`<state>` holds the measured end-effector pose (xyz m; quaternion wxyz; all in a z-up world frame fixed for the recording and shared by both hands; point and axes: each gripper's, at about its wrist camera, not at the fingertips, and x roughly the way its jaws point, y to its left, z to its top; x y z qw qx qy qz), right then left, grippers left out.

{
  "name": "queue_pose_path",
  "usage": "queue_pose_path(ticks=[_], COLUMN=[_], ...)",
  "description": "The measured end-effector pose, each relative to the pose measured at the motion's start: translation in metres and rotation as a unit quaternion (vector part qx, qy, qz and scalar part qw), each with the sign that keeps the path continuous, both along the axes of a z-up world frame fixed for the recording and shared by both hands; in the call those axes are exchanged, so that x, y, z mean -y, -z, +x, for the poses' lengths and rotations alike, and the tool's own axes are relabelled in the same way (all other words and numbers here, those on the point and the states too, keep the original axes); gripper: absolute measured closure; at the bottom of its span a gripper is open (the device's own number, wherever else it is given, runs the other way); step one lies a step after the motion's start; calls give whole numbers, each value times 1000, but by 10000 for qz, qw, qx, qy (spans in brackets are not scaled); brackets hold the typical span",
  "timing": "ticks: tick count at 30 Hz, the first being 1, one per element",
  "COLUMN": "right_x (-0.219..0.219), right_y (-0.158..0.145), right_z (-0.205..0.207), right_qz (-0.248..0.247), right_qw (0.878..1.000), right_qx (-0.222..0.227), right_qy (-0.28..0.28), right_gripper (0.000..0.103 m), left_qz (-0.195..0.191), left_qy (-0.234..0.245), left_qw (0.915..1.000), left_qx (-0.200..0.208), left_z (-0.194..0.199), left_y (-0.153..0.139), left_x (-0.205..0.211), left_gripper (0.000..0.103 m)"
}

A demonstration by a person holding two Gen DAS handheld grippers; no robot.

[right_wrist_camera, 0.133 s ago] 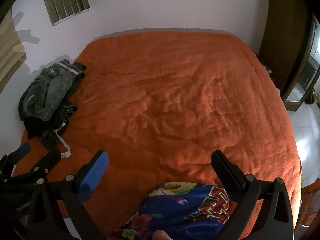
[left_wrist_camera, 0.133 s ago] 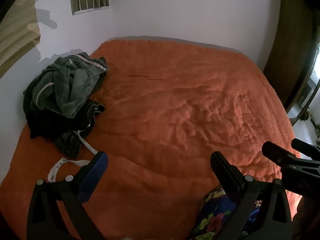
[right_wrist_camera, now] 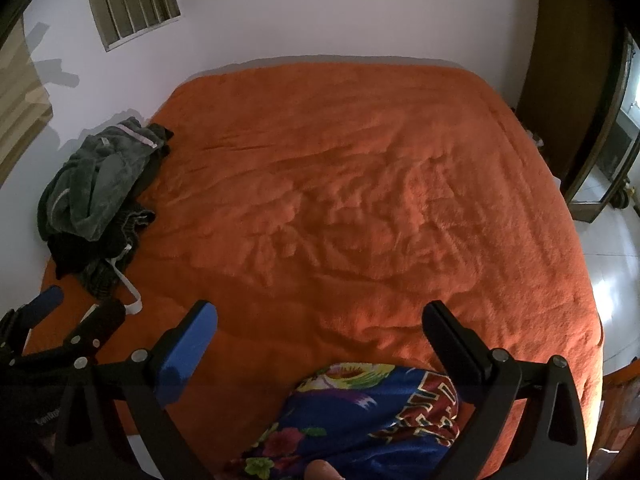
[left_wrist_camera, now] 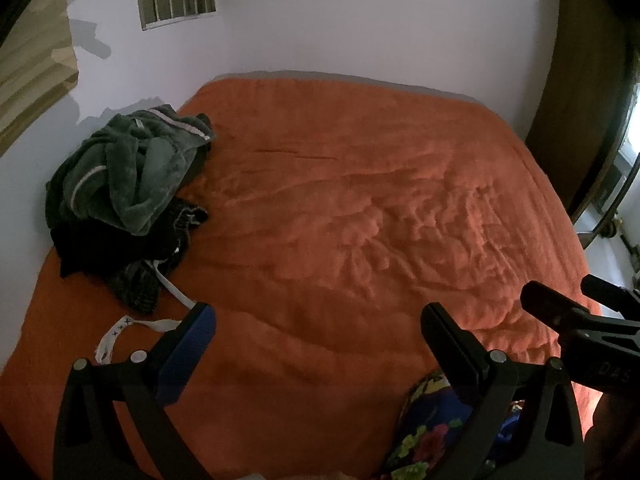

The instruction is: Fold clothes

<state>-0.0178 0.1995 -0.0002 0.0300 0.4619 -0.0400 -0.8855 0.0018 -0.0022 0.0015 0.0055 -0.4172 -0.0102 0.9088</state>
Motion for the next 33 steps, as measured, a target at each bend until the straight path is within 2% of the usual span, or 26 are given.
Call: queue_pose_path(ticks=[3, 5, 9, 14, 33], right_x=[0, 1, 0, 0, 0], right_y=[0, 0, -1, 1, 1], right_z=[-2, -4, -8, 3, 4], right_qz=[4, 7, 6, 20, 61], right_qw=[10000, 9999, 9997, 10000, 10000], right_qx=[79, 131, 224, 5, 19], right_qy=[-3, -5, -12, -8, -2], right_gripper=[0, 0, 0, 0, 0], left_qz=[-10, -187, -176, -90, -118], left_qy=[-64, -142, -108, -109, -124], left_qw=[10000, 9997, 9998, 9999, 9998], left_qx=[26, -27, -17, -4, 62], left_z=[-1, 1, 3, 3, 1], left_y=[3, 0, -1, -3, 1], left_x=[2, -7, -9, -5, -9], left_gripper=[0, 0, 0, 0, 0])
